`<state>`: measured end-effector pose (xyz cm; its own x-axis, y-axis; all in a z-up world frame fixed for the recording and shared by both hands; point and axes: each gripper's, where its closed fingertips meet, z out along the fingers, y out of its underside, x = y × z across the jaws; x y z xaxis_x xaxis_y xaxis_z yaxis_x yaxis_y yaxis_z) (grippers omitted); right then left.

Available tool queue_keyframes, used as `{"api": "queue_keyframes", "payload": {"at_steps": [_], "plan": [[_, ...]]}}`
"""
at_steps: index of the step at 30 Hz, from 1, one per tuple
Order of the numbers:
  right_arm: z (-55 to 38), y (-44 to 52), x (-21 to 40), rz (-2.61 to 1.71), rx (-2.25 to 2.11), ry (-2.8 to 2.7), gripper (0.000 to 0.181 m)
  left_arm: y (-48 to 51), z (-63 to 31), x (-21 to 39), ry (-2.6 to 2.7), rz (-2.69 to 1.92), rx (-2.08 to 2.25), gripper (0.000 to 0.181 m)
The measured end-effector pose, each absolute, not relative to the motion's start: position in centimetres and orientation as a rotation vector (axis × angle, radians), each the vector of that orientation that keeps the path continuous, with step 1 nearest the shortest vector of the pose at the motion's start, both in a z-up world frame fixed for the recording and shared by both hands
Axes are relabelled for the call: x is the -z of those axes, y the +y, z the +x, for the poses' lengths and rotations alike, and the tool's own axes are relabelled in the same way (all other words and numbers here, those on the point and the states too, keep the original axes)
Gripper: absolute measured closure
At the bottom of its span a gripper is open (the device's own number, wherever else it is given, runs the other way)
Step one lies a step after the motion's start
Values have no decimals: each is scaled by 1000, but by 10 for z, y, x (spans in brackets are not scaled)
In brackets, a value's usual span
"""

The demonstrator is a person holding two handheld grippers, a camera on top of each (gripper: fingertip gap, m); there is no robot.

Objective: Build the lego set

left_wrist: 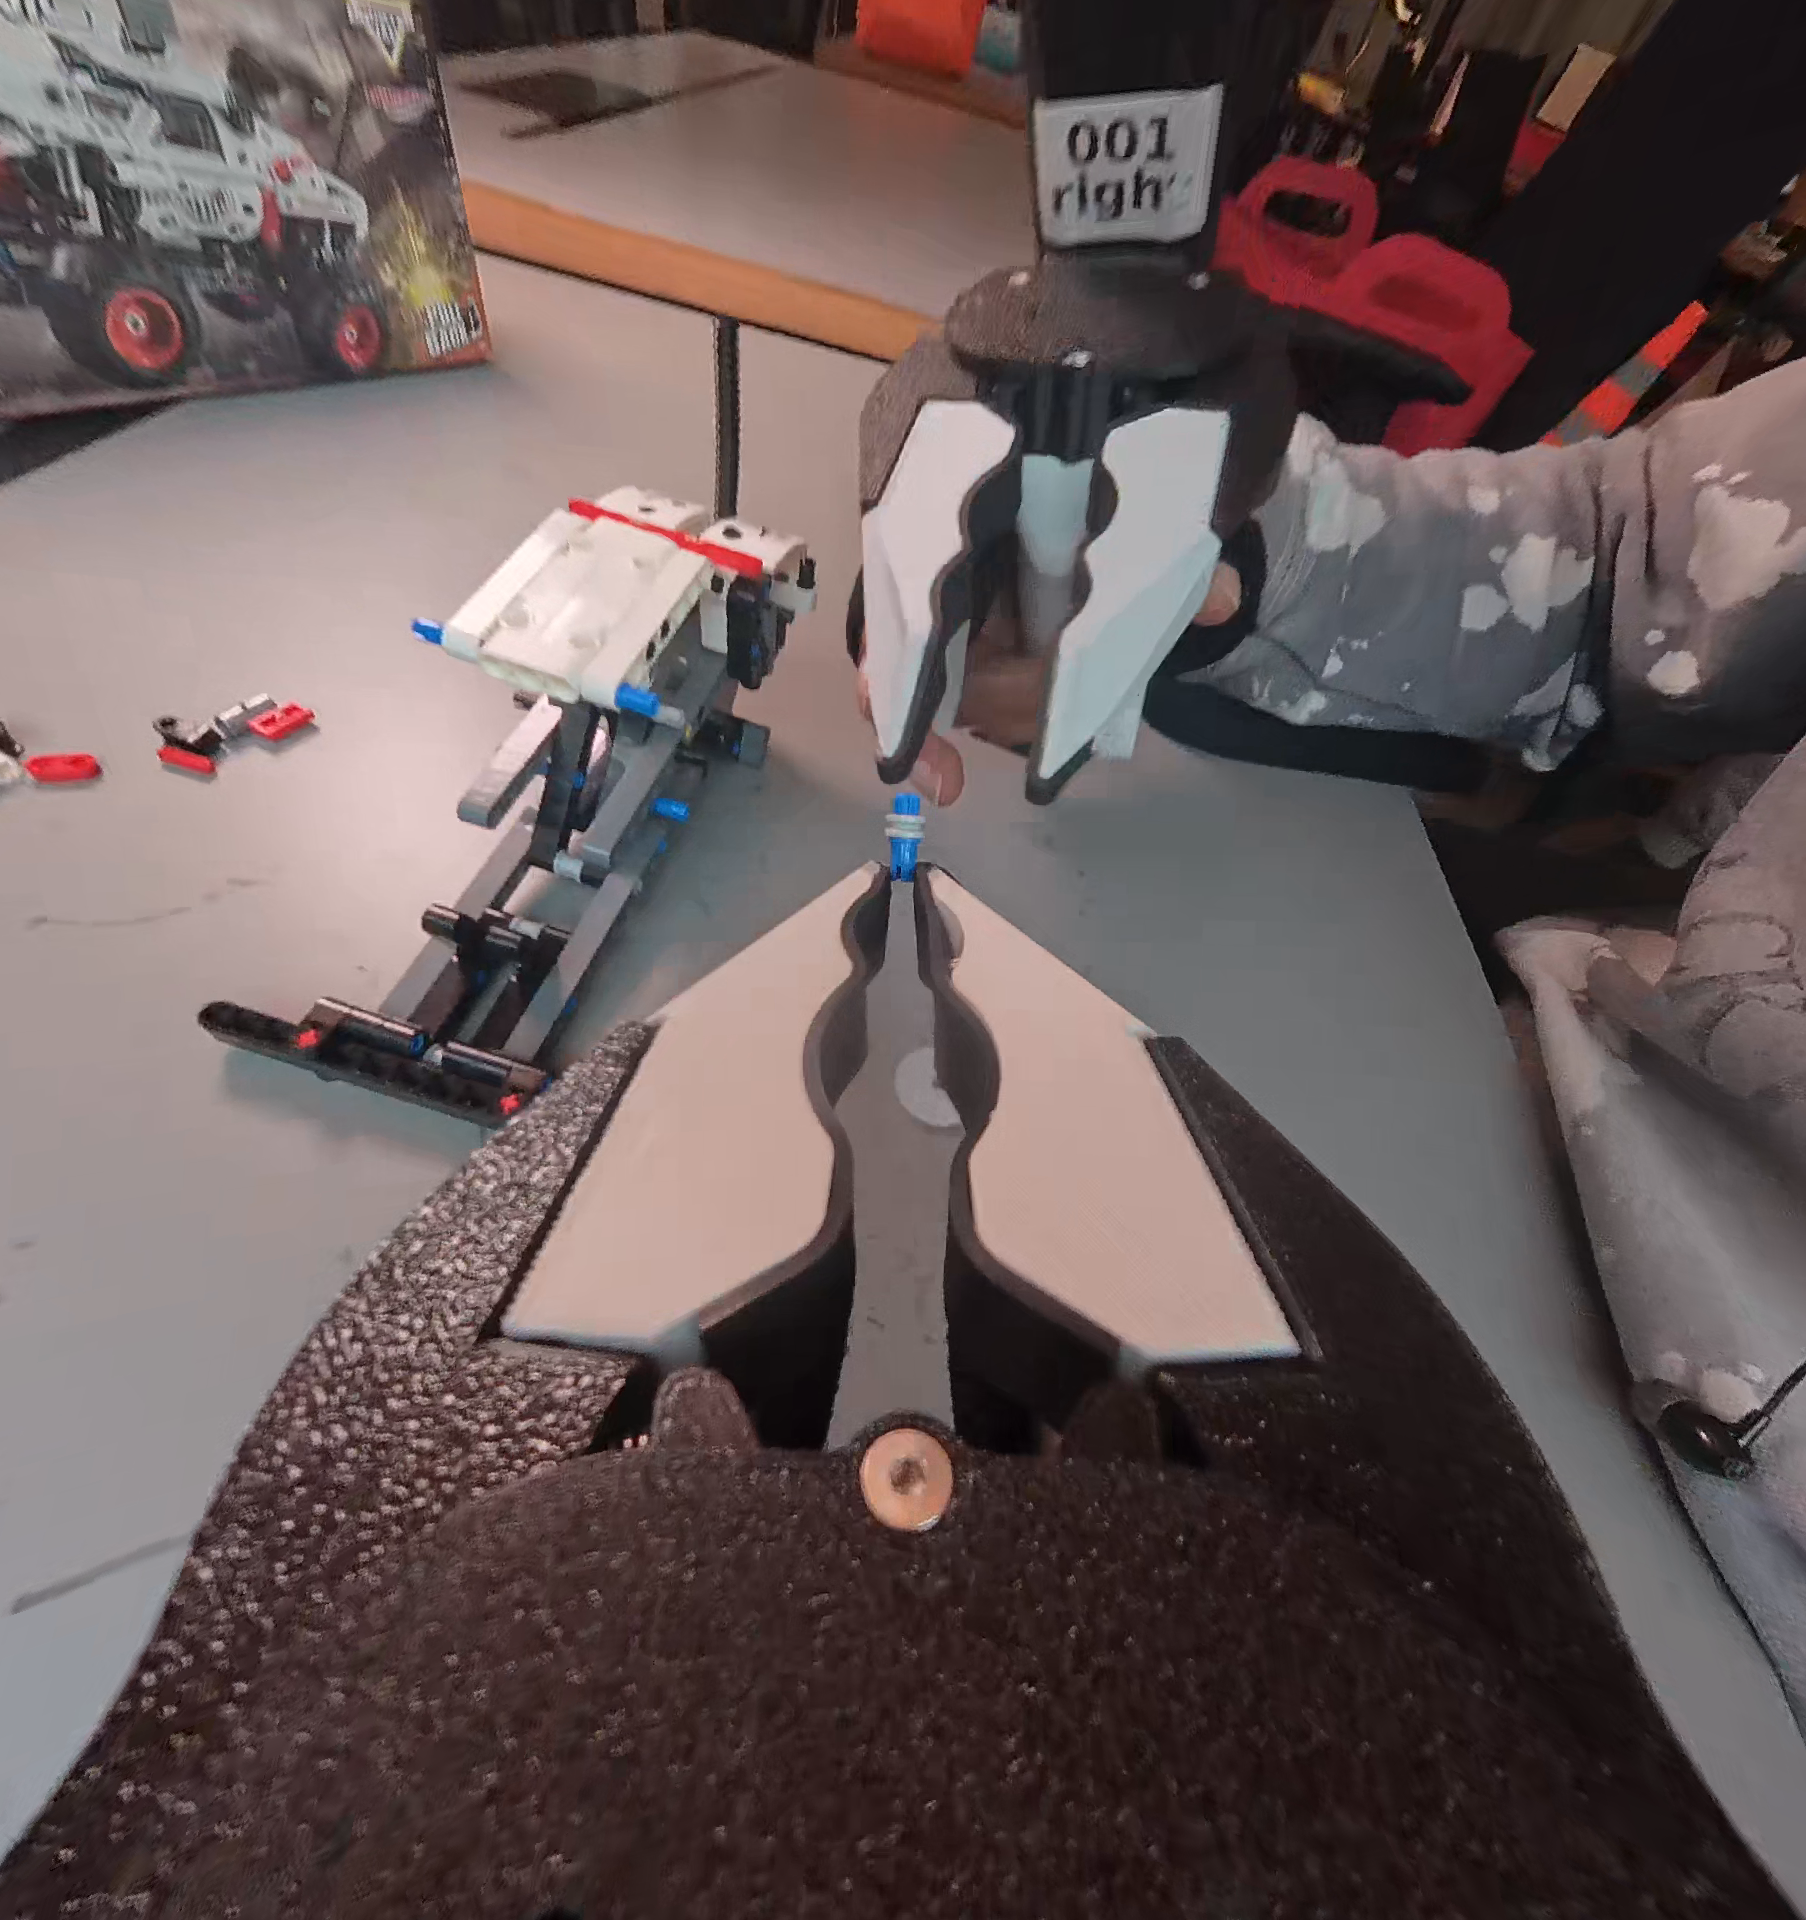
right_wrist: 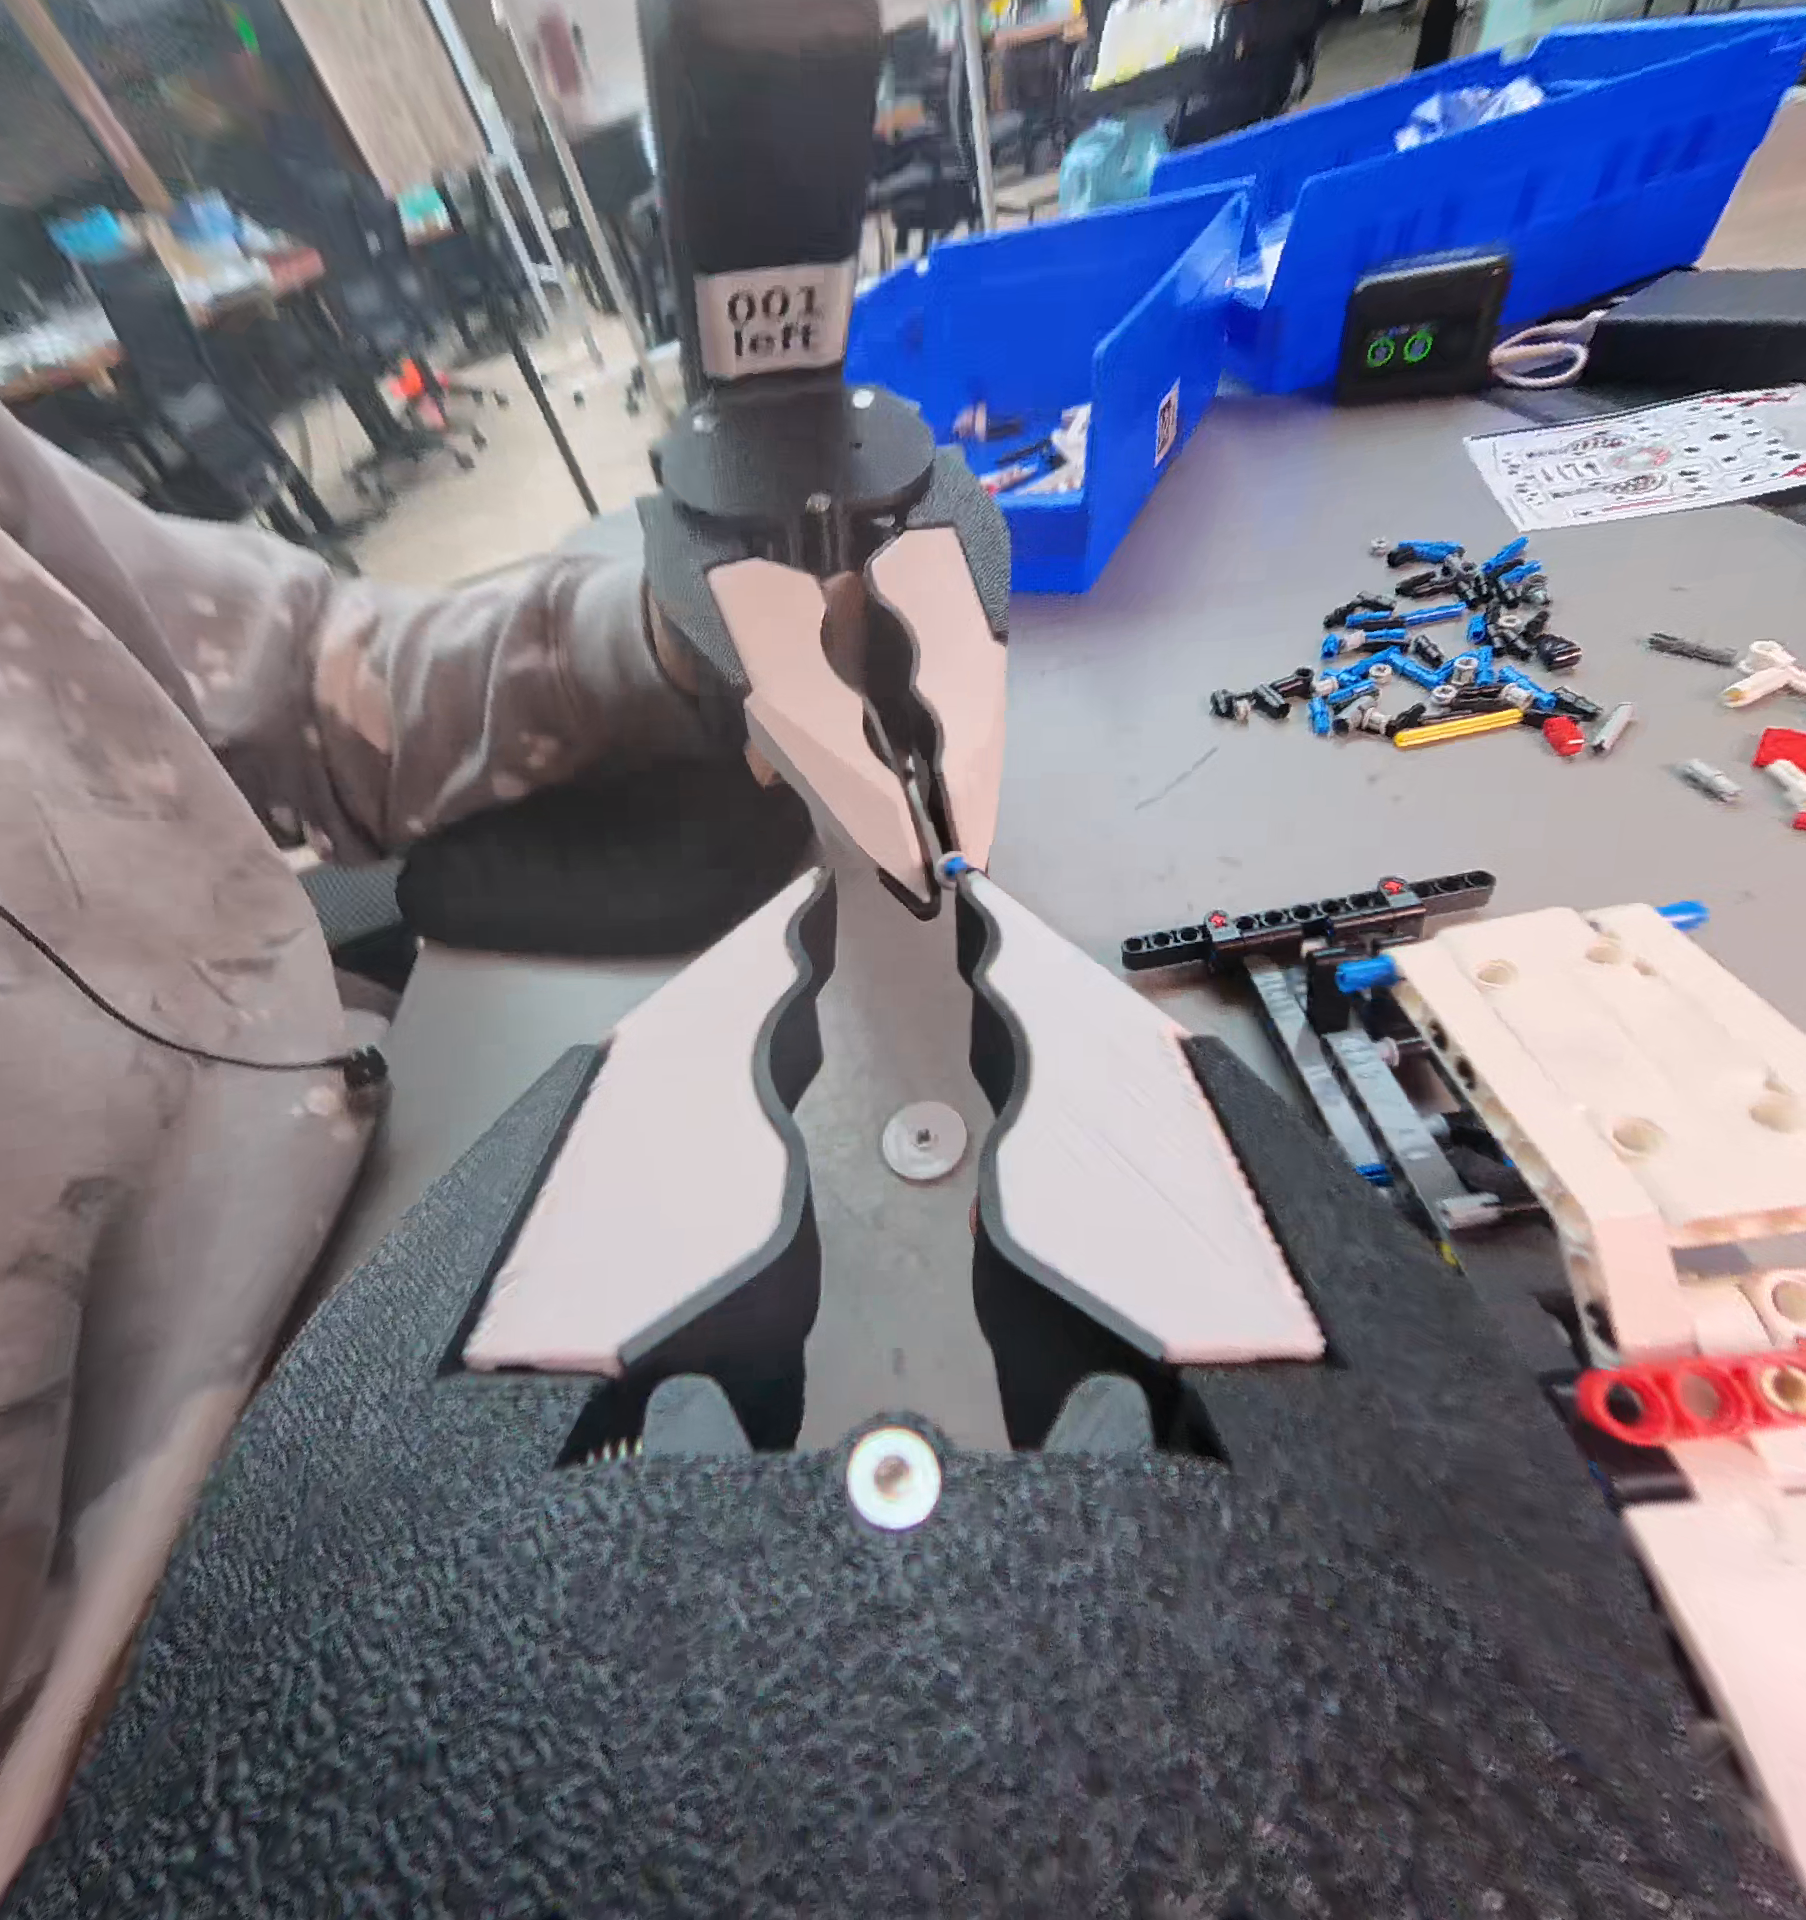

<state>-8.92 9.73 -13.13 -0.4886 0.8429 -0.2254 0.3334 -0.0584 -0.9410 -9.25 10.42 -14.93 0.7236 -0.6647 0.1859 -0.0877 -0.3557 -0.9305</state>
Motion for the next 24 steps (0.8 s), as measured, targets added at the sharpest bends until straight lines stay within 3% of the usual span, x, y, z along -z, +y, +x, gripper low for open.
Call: {"api": "queue_keyframes", "payload": {"at_steps": [16,19,21,24], "plan": [[-94,92,121,-1230,-1652,-1715,176,100,-78,135,605,-1759,708,177],[-92,94,115,-1202,-1668,-1684,175,100,-79,128,573,-1730,751,177],[-90,97,103,-1168,-1735,-1609,163,100,-82,118,512,-1690,826,177],[-87,102,84,-1072,-1747,-1517,159,98,-88,98,384,-1595,1013,177]]}}
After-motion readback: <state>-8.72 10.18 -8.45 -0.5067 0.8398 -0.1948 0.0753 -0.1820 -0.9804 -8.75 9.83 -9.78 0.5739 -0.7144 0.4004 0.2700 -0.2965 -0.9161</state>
